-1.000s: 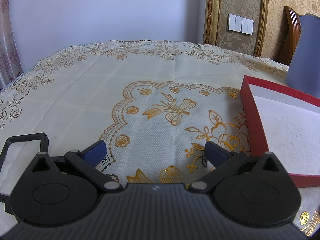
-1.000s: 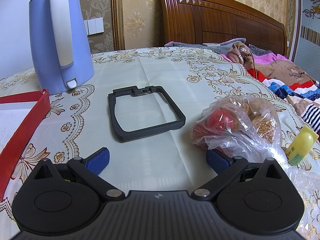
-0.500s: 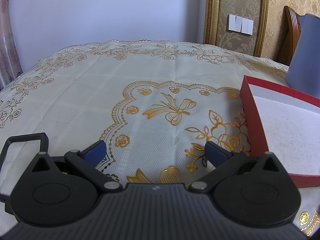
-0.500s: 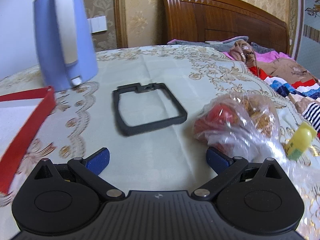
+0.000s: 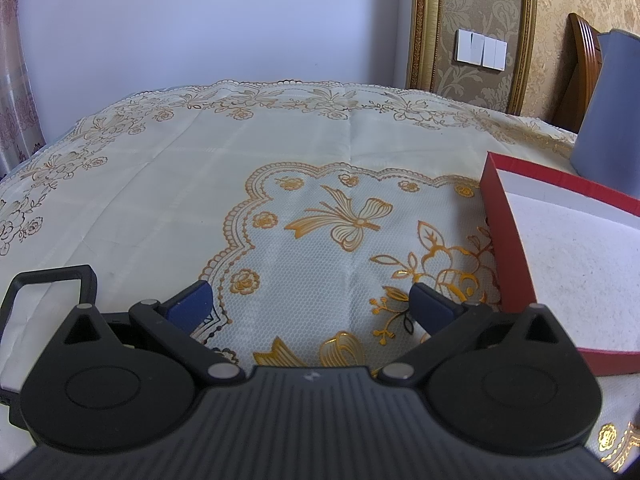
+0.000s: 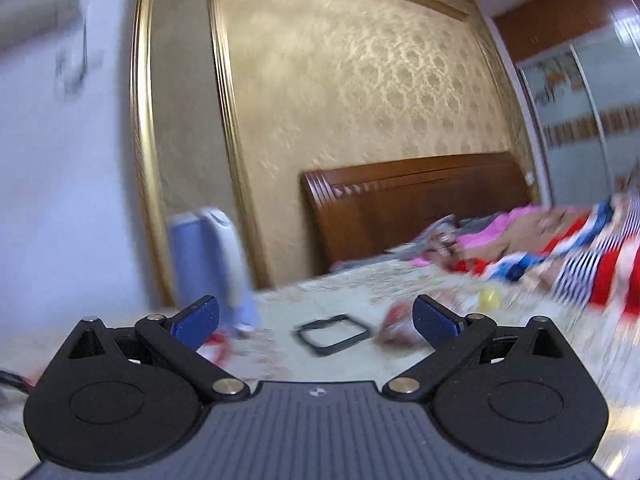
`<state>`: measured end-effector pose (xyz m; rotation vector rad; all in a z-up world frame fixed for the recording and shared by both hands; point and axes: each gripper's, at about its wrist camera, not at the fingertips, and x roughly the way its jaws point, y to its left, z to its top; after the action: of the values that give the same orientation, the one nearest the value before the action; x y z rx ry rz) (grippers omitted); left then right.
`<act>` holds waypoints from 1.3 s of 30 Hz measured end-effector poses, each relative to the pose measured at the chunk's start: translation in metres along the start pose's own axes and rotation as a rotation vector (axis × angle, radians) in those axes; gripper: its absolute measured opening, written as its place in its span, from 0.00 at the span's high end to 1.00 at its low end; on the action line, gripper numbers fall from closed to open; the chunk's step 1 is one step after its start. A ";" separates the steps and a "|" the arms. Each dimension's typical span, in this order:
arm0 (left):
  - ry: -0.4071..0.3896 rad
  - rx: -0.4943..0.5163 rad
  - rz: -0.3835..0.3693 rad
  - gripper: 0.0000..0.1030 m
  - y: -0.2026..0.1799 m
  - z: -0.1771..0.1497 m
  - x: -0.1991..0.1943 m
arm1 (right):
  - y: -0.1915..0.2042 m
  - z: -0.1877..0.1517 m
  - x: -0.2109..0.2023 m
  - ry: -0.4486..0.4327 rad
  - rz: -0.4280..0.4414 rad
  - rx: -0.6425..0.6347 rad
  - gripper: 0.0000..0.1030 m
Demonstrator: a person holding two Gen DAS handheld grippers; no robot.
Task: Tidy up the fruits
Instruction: 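Move both grippers toward the pile of fruit beside the red box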
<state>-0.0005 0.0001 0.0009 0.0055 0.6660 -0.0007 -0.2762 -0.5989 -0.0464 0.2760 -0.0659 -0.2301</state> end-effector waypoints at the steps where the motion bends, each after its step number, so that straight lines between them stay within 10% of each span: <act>1: 0.006 -0.003 0.009 0.00 0.000 -0.001 -0.002 | 0.003 -0.005 -0.003 0.019 -0.001 -0.008 0.00; 13: 0.006 -0.026 -0.075 0.00 -0.034 -0.036 -0.062 | 0.079 -0.033 0.005 0.080 0.112 -0.395 0.00; 20: -0.007 0.127 -0.027 0.00 -0.064 -0.050 -0.067 | 0.079 -0.041 0.009 0.136 0.154 -0.411 0.00; 39: 0.012 0.061 -0.064 0.00 -0.054 -0.049 -0.061 | 0.085 -0.048 0.012 0.172 0.183 -0.413 0.00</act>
<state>-0.0784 -0.0537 -0.0004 0.0427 0.6782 -0.0831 -0.2415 -0.5092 -0.0686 -0.1224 0.1259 -0.0345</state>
